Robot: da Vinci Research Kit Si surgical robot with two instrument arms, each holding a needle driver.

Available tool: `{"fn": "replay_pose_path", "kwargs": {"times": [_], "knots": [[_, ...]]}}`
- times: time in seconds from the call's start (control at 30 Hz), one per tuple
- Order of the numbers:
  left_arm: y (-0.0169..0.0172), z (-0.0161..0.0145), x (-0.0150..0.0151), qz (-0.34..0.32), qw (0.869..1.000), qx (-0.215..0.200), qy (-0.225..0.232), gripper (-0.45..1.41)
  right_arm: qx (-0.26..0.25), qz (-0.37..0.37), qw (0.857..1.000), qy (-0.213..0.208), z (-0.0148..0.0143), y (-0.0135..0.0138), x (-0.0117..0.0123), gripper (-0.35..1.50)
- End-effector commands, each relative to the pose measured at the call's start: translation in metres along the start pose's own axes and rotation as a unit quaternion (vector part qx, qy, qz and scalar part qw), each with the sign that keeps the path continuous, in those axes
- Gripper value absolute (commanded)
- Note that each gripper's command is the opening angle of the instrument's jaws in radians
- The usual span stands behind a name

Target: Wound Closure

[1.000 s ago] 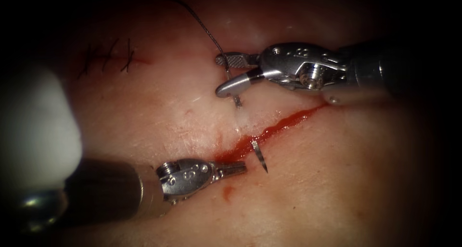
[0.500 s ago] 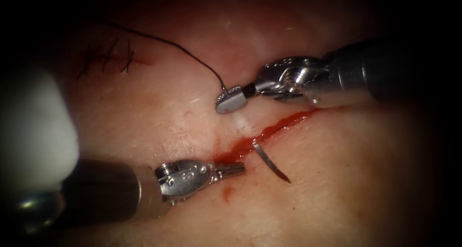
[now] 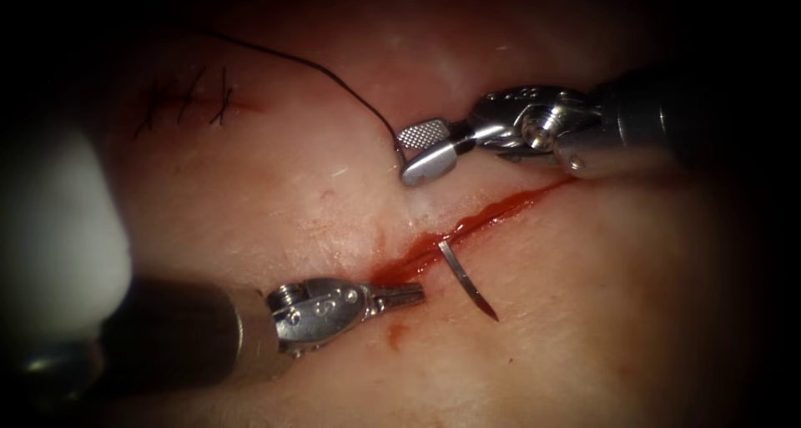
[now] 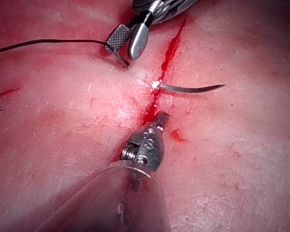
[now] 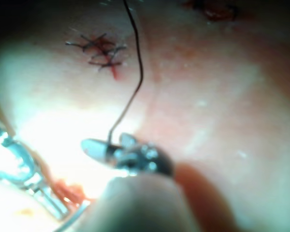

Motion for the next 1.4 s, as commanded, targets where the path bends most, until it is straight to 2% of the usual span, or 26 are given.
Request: {"fn": "replay_pose_path", "kwargs": {"times": [0.03,0.13,0.2,0.23,0.3,0.57,0.7,1.0,1.2,1.4], "knots": [[0.0011,0.0012,-0.0005,0.006,1.000,-0.004,0.001,0.02,-0.010,0.000,1.000,0.000,-0.0007,0.0005,-0.0003,1.31],[0.0018,0.0020,0.0004,0.027,1.000,-0.004,0.001,0.15,-0.021,0.002,1.000,0.004,-0.0028,0.0007,-0.0003,1.31],[0.0020,0.0024,0.0012,0.050,0.999,-0.003,0.002,0.42,-0.028,0.002,1.000,0.010,-0.0041,0.0009,-0.0001,1.31],[0.0021,0.0026,0.0016,0.063,0.998,0.004,0.002,0.64,-0.031,0.003,0.999,0.012,-0.0043,0.0009,-0.0001,1.29],[0.0024,0.0027,0.0022,0.078,0.997,0.015,0.005,0.93,-0.040,0.001,0.999,0.017,-0.0047,0.0010,-0.0001,1.29],[0.0036,0.0028,0.0039,0.116,0.993,0.031,0.007,0.93,-0.043,-0.006,0.999,0.016,-0.0042,0.0012,-0.0012,1.28],[0.0035,0.0025,0.0047,0.137,0.989,0.048,0.009,0.84,-0.044,-0.008,0.999,0.016,-0.0039,0.0013,-0.0018,1.28],[0.0028,0.0018,0.0048,0.138,0.988,0.062,0.008,0.82,-0.044,-0.009,0.999,0.014,-0.0037,0.0012,-0.0020,1.26],[0.0029,0.0004,0.0062,0.144,0.987,0.070,0.016,0.81,-0.045,-0.009,0.999,0.014,-0.0037,0.0013,-0.0021,1.26],[0.0026,0.0014,0.0070,0.154,0.985,0.080,0.016,0.81,-0.044,-0.009,0.999,0.013,-0.0039,0.0014,-0.0020,1.26]]}}
